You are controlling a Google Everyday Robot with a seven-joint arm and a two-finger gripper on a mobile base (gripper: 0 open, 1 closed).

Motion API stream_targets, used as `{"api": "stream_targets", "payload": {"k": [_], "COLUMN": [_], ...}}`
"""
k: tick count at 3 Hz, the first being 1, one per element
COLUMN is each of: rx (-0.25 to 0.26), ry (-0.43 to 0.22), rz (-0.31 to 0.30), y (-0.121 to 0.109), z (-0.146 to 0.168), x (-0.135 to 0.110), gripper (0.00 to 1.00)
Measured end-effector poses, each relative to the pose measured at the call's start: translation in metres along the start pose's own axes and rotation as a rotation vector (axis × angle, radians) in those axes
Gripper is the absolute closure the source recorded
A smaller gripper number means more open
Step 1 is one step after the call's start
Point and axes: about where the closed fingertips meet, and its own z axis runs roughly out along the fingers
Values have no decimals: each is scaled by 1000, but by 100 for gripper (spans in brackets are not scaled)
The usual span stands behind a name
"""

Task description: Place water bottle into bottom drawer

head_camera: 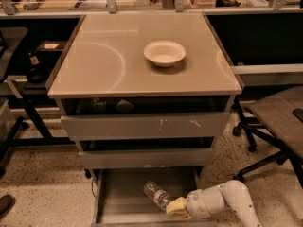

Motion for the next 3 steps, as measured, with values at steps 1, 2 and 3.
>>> {"api": "stream_targets", "payload": {"k": [1,2,3], "rx": [-17,-18,-34], "ry": [74,78,89], "rz": [12,14,19], "y": [-12,-13,-18], "z": [30,33,41], "x": [-17,-18,-21], "gripper": [100,100,100]}}
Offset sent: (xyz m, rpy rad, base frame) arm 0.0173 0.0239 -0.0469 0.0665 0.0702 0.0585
